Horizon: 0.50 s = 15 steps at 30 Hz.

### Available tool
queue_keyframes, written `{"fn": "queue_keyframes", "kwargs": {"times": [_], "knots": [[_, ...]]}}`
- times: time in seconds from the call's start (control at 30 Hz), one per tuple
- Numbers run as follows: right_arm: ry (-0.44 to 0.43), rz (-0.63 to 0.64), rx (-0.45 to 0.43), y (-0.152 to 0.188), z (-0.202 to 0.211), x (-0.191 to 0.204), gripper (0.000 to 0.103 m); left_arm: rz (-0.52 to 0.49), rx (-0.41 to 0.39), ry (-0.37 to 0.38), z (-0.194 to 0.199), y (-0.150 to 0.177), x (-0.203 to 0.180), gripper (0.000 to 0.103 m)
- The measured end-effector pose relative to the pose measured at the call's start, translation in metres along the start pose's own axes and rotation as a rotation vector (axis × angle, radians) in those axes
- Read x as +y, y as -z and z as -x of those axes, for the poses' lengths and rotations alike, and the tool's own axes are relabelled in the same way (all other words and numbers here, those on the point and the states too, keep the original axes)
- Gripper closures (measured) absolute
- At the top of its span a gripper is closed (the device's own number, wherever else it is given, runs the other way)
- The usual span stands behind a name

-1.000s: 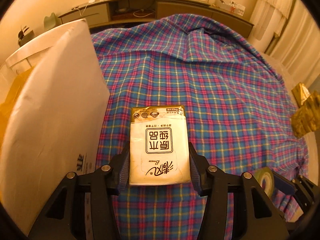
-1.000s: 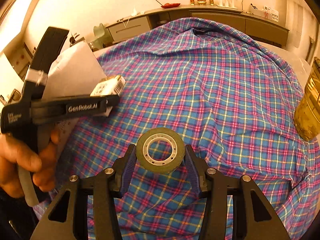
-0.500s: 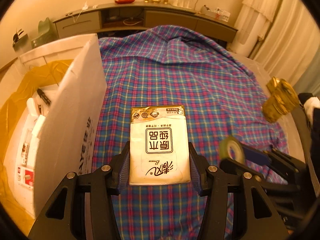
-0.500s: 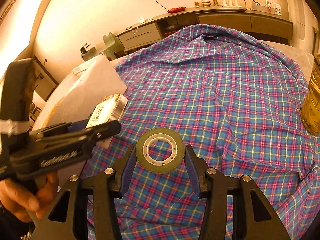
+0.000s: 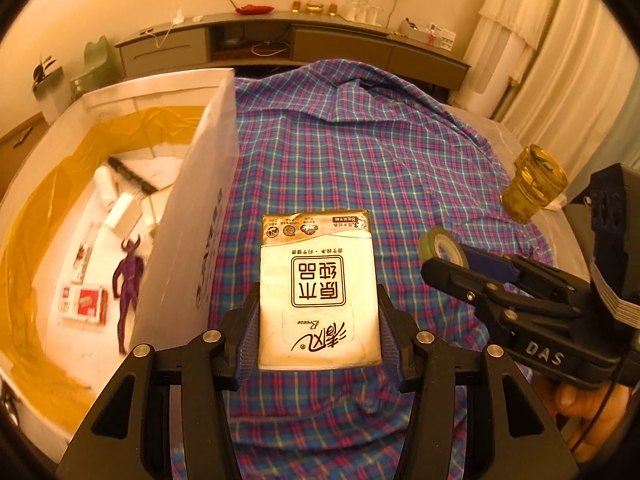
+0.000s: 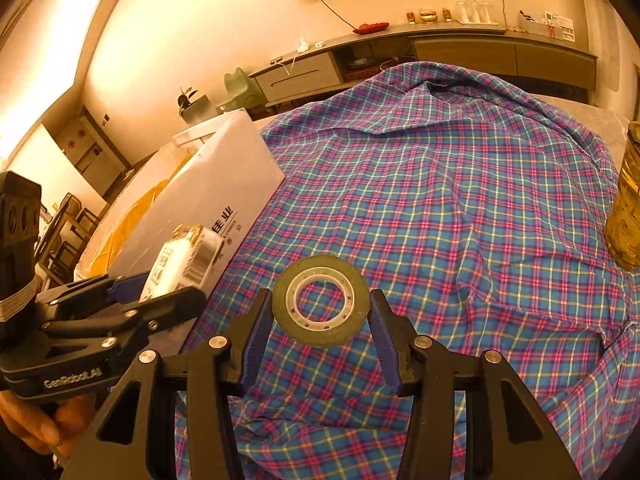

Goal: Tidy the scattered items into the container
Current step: 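Carry the tissue pack with the left gripper while the right gripper carries the tape roll over the box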

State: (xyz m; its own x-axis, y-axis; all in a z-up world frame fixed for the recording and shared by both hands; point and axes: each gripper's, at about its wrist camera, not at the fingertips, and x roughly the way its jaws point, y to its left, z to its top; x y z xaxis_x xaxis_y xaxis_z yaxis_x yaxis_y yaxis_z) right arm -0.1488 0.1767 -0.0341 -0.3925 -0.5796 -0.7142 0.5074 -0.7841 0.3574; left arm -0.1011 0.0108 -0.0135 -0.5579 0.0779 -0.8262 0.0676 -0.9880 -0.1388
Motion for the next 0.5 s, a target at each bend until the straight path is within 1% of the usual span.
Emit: {"fn": "queue_keyframes", "kwargs": {"times": [0.3, 0.5], "knots": [[-0.014, 0.022, -0.012, 0.010, 0.013, 0.012, 0.053, 0.004, -0.010, 0.000, 0.028, 0.028, -0.003, 0.050], [-0.020, 0.019, -0.026, 0.014, 0.022, 0.014, 0.053, 0.016, -0.017, 0.007, 0.044, 0.040, -0.002, 0.050]]}}
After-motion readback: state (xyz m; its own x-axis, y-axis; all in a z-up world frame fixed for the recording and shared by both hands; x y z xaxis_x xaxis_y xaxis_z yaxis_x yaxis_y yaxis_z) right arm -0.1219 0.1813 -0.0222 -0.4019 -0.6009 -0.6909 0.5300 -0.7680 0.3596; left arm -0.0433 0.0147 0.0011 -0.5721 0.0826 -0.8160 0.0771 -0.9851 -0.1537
